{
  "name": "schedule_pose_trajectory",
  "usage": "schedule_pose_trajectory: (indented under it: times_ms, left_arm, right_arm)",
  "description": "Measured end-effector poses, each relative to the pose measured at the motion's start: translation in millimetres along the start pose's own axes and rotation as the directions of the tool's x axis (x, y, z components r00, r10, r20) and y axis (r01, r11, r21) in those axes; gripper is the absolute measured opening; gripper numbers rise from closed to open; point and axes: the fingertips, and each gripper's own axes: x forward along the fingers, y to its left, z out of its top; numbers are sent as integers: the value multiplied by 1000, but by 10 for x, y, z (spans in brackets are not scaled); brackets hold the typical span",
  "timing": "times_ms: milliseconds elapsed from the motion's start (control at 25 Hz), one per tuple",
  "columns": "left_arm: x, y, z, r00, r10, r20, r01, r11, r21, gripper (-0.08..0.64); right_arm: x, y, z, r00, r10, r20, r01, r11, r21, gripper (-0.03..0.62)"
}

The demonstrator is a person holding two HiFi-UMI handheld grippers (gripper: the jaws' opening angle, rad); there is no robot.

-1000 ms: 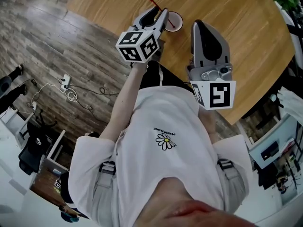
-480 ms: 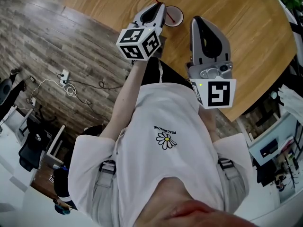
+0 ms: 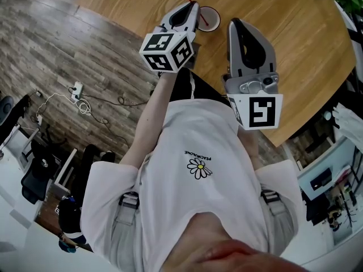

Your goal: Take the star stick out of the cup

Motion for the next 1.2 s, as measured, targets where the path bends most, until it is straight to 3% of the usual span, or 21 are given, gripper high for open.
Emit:
schedule_pose_trajectory:
  times_ms: [160, 400, 680, 880, 960, 1080, 1200]
  left_arm:
    - [-43, -128, 171, 999, -18, 38, 17, 1000, 20, 20]
    - [-174, -449, 683, 988, -59, 144, 40, 991, 129, 20]
    - [-525, -781, 1371, 954, -69, 293, -28, 948, 318, 20]
    - [-846, -932, 1670, 931, -15, 366, -164, 876, 453, 20]
    - [-977, -965, 1808, 907, 11, 421, -238, 837, 493, 20]
    - [-1202, -912, 1903, 860, 81, 503, -375, 769, 517, 20]
    - [-1360, -806, 1854, 841, 156, 518, -475, 672, 568, 18]
  right_arm:
    - [-3, 6, 21, 1000, 2, 9, -2, 1000, -3, 6]
    - [32, -21, 162, 998, -9, 57, 8, 1000, 10, 6]
    - [99, -37, 318, 993, 0, 115, -4, 1000, 28, 6]
    - [127, 2, 362, 990, 15, 138, -21, 999, 43, 6]
    - [153, 39, 368, 989, 23, 143, -30, 999, 43, 6]
    - [181, 106, 363, 989, 35, 143, -42, 998, 40, 6]
    - [200, 140, 354, 990, 41, 138, -47, 998, 37, 6]
